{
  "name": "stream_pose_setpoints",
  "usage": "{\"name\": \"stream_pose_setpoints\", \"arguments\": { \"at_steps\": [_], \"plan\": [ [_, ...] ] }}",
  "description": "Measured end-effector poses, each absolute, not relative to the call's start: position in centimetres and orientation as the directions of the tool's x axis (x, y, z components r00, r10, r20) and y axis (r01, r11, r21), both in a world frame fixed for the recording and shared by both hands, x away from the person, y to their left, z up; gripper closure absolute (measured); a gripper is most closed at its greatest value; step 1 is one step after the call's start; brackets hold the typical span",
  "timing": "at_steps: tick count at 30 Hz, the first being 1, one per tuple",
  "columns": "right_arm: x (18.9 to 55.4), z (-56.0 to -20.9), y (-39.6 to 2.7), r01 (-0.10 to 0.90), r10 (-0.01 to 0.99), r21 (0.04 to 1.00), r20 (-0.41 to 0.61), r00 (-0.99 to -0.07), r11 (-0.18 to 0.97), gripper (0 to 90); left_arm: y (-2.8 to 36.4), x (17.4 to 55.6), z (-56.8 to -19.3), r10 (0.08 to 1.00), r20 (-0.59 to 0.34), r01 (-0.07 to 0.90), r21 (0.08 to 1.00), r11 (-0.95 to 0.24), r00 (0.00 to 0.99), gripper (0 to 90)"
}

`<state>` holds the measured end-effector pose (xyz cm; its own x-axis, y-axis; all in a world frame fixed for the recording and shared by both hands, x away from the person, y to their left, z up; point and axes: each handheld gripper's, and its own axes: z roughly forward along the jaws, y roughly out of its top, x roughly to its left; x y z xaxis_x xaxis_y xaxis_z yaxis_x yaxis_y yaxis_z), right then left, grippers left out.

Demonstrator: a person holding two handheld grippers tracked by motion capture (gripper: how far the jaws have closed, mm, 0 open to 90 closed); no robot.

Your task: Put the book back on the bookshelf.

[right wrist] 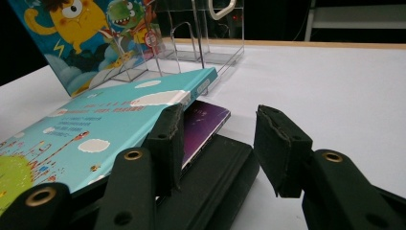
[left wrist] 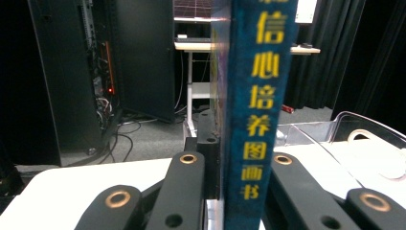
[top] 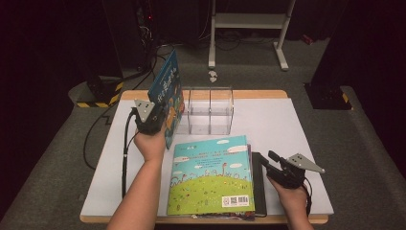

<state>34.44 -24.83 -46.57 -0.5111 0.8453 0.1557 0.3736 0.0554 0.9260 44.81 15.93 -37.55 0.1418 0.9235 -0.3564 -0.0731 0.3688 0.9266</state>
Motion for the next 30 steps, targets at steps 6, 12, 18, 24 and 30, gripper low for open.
{"name": "stream_pose_setpoints", "arguments": {
  "at_steps": [6,12,18,24,30],
  "plan": [
    [34.4,-46.6,-24.8,0.374,0.845,0.926,0.153,-0.513,0.059,53.0,15.9,44.7,-37.7,0.926,-0.349,-0.084,0.928,0.363,0.145,82.6],
    [34.4,-46.6,-24.7,0.375,0.845,0.925,0.154,-0.513,0.059,52.7,16.4,44.6,-37.8,0.922,-0.361,-0.082,0.924,0.374,0.137,81.7],
    [34.5,-46.6,-24.6,0.377,0.843,0.924,0.153,-0.516,0.063,52.2,16.4,44.5,-37.9,0.928,-0.343,-0.071,0.932,0.356,0.147,79.2],
    [34.5,-46.6,-24.6,0.377,0.841,0.924,0.154,-0.519,0.063,51.5,16.5,44.2,-38.4,0.921,-0.351,-0.024,0.933,0.360,0.169,66.3],
    [34.4,-46.5,-24.6,0.376,0.842,0.924,0.149,-0.518,0.068,50.2,16.9,43.1,-38.6,0.917,-0.351,-0.013,0.933,0.360,0.187,53.5]
  ]
}}
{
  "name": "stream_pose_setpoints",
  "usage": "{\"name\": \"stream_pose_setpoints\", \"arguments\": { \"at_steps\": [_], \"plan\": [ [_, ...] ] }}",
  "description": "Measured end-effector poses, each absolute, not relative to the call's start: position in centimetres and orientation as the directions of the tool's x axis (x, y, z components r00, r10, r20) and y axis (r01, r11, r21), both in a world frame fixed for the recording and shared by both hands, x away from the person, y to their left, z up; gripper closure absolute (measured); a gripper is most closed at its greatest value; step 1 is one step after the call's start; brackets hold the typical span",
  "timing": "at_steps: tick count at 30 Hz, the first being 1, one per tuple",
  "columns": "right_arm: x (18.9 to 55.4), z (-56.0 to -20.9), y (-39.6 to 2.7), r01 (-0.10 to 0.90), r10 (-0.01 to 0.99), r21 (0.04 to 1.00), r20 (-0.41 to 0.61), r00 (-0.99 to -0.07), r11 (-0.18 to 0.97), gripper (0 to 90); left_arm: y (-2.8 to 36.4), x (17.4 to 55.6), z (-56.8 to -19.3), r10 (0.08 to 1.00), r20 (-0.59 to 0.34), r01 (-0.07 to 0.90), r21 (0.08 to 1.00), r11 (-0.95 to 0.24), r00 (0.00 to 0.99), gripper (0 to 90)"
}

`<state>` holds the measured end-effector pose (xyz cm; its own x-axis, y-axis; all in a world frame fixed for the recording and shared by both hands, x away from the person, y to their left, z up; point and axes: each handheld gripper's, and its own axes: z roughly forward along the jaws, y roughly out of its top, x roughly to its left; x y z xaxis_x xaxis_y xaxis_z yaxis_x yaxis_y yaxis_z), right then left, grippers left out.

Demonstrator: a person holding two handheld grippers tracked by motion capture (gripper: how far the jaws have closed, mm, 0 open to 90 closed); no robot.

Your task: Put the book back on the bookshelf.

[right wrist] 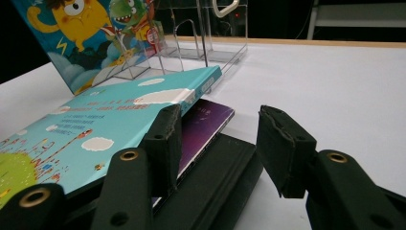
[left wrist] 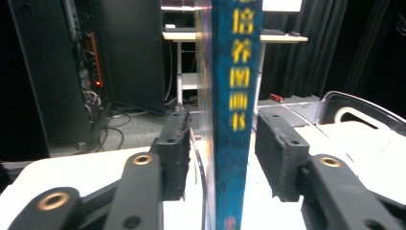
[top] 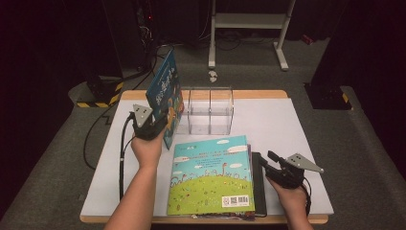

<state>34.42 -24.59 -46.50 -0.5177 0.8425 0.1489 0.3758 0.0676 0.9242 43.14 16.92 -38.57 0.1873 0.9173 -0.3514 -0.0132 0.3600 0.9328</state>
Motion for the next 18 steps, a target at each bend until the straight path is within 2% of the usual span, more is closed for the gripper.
{"name": "stream_pose_setpoints", "arguments": {
  "at_steps": [4,11,18],
  "plan": [
    [34.4,-46.4,-24.5,0.375,0.841,0.924,0.145,-0.521,0.073,49.0,17.5,42.2,-38.6,0.916,-0.352,0.001,0.933,0.359,0.192,44.0],
    [34.3,-46.3,-24.1,0.373,0.837,0.923,0.133,-0.531,0.090,47.5,18.3,40.3,-39.2,0.903,-0.369,0.083,0.929,0.360,0.220,35.4],
    [34.2,-46.3,-23.8,0.368,0.839,0.924,0.115,-0.531,0.106,44.6,19.0,38.5,-40.2,0.883,-0.403,0.148,0.914,0.377,0.240,32.2]
  ]
}}
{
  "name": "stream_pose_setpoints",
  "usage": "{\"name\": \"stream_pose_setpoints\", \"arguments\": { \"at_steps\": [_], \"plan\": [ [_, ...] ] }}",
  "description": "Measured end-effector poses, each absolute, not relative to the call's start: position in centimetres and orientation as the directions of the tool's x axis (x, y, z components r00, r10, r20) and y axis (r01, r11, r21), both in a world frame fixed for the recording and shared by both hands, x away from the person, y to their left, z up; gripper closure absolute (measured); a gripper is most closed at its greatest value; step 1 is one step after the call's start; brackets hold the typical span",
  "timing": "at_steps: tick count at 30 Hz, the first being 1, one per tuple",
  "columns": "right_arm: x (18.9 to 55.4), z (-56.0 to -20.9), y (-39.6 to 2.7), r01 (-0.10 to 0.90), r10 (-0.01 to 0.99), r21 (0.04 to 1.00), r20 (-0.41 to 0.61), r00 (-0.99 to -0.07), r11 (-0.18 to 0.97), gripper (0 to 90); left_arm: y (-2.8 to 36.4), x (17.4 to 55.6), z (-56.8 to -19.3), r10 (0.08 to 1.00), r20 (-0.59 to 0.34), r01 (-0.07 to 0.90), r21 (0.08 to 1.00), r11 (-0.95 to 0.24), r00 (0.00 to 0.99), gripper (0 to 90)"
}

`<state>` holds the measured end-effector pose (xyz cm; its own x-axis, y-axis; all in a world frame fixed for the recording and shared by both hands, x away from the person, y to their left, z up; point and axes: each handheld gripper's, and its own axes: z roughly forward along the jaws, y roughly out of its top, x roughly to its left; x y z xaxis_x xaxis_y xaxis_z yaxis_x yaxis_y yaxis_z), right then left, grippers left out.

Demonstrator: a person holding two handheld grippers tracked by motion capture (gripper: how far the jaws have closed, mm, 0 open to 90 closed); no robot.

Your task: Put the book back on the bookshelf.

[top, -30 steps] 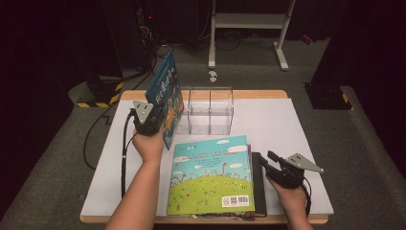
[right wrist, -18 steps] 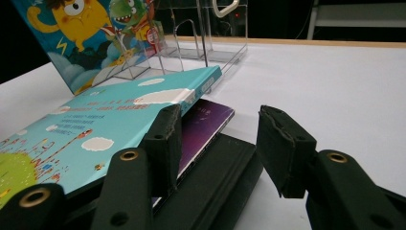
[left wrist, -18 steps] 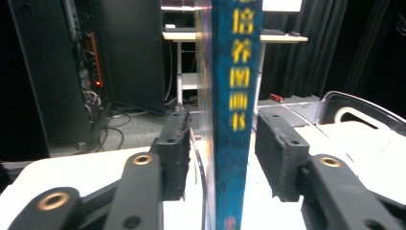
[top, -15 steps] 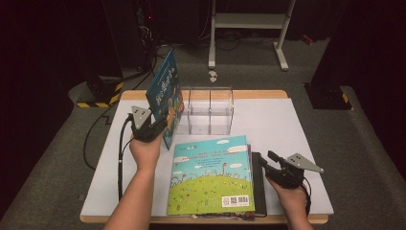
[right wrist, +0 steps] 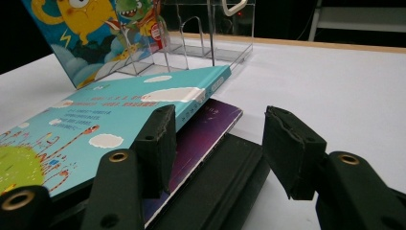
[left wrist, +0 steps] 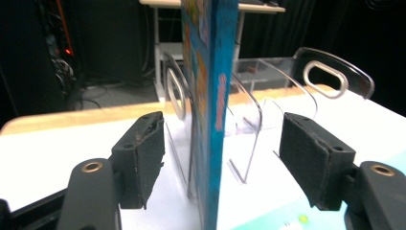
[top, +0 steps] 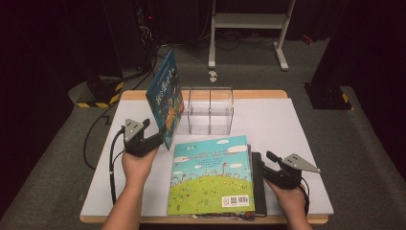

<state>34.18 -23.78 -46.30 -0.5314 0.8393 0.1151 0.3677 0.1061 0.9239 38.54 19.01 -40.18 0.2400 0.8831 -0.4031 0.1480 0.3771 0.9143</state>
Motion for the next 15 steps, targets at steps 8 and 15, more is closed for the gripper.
{"name": "stream_pose_setpoints", "arguments": {
  "at_steps": [8,15],
  "plan": [
    [34.0,-46.3,-23.5,0.358,0.845,0.926,0.093,-0.526,0.120,41.3,19.1,37.0,-41.9,0.861,-0.426,0.232,0.899,0.371,0.278,30.4],
    [33.8,-46.1,-23.2,0.351,0.850,0.927,0.077,-0.522,0.131,37.1,19.1,35.9,-43.9,0.847,-0.448,0.297,0.882,0.366,0.286,29.9]
  ]
}}
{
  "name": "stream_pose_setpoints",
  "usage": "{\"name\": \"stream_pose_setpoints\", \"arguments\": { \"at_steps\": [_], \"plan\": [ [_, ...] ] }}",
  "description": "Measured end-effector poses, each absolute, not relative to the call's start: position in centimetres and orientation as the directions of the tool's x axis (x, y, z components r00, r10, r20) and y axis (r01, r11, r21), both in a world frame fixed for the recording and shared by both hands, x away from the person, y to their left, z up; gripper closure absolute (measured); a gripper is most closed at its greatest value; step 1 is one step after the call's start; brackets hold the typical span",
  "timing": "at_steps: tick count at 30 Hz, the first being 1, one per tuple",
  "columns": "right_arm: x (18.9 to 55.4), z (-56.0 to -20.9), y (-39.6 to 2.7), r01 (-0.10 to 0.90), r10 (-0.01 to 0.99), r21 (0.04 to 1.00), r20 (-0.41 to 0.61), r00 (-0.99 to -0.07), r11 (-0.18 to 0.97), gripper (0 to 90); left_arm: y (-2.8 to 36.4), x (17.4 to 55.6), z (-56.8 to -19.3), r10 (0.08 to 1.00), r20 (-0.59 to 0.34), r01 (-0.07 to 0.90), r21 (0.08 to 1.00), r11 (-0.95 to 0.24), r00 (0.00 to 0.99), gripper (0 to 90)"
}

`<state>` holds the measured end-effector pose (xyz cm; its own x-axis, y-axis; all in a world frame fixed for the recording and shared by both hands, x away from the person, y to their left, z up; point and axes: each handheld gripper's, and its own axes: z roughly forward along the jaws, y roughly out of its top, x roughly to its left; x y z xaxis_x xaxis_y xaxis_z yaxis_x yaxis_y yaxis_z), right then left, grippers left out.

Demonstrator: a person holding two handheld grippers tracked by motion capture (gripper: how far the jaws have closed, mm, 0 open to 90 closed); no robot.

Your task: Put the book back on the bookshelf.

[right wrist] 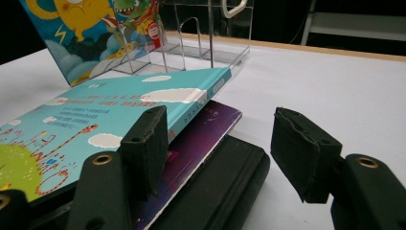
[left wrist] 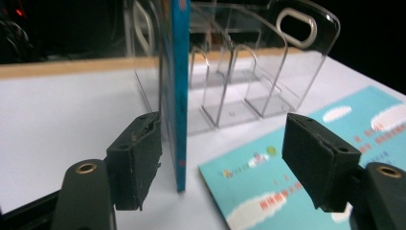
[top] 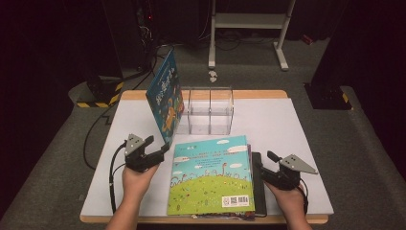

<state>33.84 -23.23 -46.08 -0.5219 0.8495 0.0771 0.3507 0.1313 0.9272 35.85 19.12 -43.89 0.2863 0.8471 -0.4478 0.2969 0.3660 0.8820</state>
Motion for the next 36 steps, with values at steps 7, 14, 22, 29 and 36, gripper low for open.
{"name": "stream_pose_setpoints", "arguments": {
  "at_steps": [7,14,22,29,36],
  "plan": [
    [33.9,-46.1,-22.9,0.357,0.843,0.922,0.069,-0.534,0.151,35.0,18.4,35.1,-46.7,0.842,-0.459,0.392,0.857,0.335,0.283,24.5],
    [33.7,-46.1,-22.4,0.367,0.841,0.917,0.071,-0.537,0.157,34.2,16.8,34.2,-48.4,0.805,-0.501,0.483,0.816,0.317,0.317,23.8],
    [33.3,-45.9,-21.7,0.368,0.837,0.914,0.062,-0.544,0.172,33.2,15.6,33.1,-49.3,0.786,-0.528,0.559,0.776,0.292,0.322,23.3],
    [32.6,-45.5,-20.6,0.359,0.822,0.913,0.049,-0.568,0.194,32.1,15.6,33.0,-49.8,0.777,-0.559,0.597,0.740,0.310,0.291,21.5],
    [32.6,-45.8,-19.4,0.369,0.801,0.901,0.043,-0.598,0.227,31.1,15.1,33.3,-50.3,0.775,-0.569,0.620,0.721,0.309,0.275,18.4]
  ]
}}
